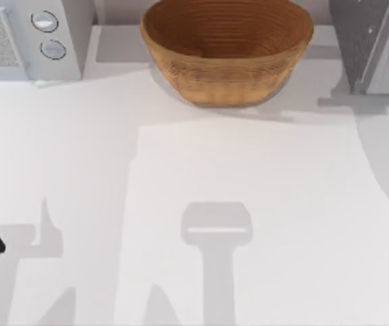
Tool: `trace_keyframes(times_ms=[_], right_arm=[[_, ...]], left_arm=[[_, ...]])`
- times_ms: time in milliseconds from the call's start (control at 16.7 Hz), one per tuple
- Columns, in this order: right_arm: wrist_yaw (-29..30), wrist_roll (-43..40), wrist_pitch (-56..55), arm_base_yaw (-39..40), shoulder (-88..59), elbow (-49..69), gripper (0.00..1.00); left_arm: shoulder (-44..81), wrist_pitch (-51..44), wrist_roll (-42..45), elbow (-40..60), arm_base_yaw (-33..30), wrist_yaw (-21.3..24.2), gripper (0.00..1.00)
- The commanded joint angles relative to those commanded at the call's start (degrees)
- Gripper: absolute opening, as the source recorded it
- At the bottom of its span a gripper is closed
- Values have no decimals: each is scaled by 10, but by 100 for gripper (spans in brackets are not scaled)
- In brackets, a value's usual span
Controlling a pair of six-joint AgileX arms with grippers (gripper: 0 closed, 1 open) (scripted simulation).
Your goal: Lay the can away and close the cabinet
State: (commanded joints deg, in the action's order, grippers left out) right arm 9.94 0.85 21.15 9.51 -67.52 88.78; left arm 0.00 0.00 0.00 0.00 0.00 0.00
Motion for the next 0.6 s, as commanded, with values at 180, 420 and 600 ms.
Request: trace_keyframes(times_ms=[180, 420, 600], right_arm=[[9, 1, 20, 8, -60, 79, 0], [13, 2, 29, 11, -86, 113, 0], [13, 2, 29, 11, -86, 113, 0]], left_arm=[[0, 0, 0, 0, 0, 0, 100], [0, 0, 0, 0, 0, 0, 100], [0, 0, 0, 0, 0, 0, 100]])
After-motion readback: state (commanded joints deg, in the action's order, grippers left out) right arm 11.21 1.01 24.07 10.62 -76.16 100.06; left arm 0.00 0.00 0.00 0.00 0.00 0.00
